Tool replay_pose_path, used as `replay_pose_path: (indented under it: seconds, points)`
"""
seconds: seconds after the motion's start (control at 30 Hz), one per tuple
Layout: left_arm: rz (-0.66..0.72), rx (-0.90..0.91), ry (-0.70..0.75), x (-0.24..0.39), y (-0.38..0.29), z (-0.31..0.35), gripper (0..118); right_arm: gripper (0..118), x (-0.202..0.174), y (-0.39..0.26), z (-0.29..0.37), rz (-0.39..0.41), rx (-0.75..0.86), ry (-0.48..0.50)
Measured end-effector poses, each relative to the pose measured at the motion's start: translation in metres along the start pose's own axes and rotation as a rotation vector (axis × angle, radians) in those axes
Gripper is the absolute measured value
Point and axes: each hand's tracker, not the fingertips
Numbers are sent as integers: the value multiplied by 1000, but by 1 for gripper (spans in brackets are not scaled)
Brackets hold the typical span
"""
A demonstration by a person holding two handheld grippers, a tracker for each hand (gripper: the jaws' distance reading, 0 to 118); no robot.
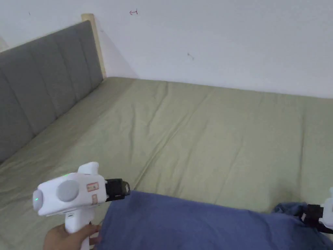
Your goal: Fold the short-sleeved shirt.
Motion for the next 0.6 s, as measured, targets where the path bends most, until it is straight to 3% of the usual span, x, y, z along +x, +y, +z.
replay_pose_path:
  seconds: [0.27,0.33,0.4,0.6]
  points:
    - [-41,-144,184,7,10,-73,65,10,-10,-7,9,-7,0,24]
    - [-100,-115,219,16,7,-69,50,10,-14,-10,9,8,-6,19]
    - [-137,-126,213,21,6,-66,2,10,-15,-11,11,12,-6,29]
    - [-202,-77,183,35,3,-35,2,10,-22,-18,46,85,46,62]
